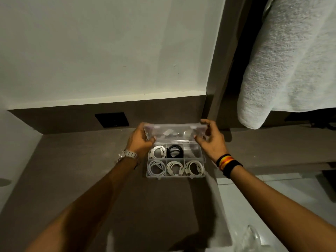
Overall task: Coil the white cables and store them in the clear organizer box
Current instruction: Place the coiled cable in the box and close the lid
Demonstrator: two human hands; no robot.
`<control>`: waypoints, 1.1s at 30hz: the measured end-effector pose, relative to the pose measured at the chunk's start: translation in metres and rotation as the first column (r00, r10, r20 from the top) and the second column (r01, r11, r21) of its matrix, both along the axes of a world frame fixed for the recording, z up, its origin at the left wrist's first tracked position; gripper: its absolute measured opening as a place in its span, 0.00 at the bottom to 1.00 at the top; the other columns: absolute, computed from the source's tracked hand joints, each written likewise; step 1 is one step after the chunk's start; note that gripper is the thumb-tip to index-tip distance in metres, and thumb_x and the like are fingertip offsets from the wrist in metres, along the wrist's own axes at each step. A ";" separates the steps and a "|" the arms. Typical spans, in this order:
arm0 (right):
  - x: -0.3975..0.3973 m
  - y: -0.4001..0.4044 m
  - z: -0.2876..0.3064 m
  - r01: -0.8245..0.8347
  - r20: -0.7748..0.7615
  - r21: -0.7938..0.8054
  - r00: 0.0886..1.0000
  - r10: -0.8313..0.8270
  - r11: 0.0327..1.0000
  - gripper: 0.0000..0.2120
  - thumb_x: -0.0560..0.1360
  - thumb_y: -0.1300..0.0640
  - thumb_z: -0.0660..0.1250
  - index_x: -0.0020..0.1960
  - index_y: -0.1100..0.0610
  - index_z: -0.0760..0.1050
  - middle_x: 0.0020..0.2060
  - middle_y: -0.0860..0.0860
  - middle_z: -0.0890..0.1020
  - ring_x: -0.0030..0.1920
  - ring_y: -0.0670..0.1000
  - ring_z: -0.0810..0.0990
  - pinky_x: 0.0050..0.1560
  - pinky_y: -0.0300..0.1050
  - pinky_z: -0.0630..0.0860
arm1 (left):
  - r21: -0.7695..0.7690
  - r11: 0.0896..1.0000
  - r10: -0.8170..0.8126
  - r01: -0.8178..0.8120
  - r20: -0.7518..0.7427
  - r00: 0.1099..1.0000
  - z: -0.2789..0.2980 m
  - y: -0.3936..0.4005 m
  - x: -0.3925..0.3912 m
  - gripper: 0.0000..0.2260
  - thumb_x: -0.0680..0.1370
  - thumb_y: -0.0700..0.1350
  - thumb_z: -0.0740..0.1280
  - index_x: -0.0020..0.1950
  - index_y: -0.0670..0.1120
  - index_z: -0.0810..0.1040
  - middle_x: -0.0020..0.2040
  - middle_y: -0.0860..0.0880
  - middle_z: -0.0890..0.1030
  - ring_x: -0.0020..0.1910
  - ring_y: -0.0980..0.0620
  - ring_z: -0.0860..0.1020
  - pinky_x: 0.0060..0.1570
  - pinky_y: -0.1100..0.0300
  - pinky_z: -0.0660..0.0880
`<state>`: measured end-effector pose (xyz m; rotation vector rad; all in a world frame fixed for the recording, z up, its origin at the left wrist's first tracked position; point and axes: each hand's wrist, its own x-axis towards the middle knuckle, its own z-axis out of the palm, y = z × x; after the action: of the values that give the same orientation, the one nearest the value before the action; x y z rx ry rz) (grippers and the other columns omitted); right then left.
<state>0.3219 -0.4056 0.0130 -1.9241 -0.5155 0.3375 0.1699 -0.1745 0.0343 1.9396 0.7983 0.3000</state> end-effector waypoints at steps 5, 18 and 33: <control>-0.053 -0.038 0.002 -0.219 0.350 -0.446 0.850 0.395 0.868 0.27 0.78 0.57 0.68 0.75 0.48 0.67 0.71 0.53 0.76 0.71 0.54 0.74 0.72 0.55 0.73 | 0.568 0.728 -0.403 0.383 -0.097 0.910 0.008 -0.028 -0.065 0.16 0.80 0.45 0.62 0.65 0.43 0.79 0.60 0.40 0.82 0.58 0.41 0.81 0.59 0.45 0.78; -0.115 -0.067 -0.068 -0.115 0.391 -0.741 0.727 0.564 0.661 0.30 0.85 0.46 0.50 0.83 0.55 0.50 0.83 0.55 0.55 0.83 0.55 0.53 0.82 0.52 0.47 | 0.487 0.284 -0.447 0.826 -0.695 0.564 -0.035 -0.047 -0.080 0.25 0.85 0.48 0.51 0.81 0.45 0.49 0.82 0.43 0.48 0.81 0.43 0.49 0.79 0.53 0.47; -0.115 -0.053 -0.067 0.093 0.593 -0.696 0.634 0.496 0.712 0.29 0.71 0.60 0.79 0.70 0.63 0.77 0.68 0.60 0.80 0.68 0.58 0.80 0.65 0.58 0.79 | 0.344 0.080 -0.347 0.936 -0.870 0.349 -0.053 -0.035 -0.056 0.26 0.85 0.45 0.51 0.80 0.41 0.44 0.81 0.40 0.45 0.80 0.39 0.48 0.75 0.46 0.61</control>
<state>0.2068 -0.4591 -0.0543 -2.7237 -1.3571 -0.2178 0.1139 -0.2099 -0.0183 3.2278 -0.2440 -0.8073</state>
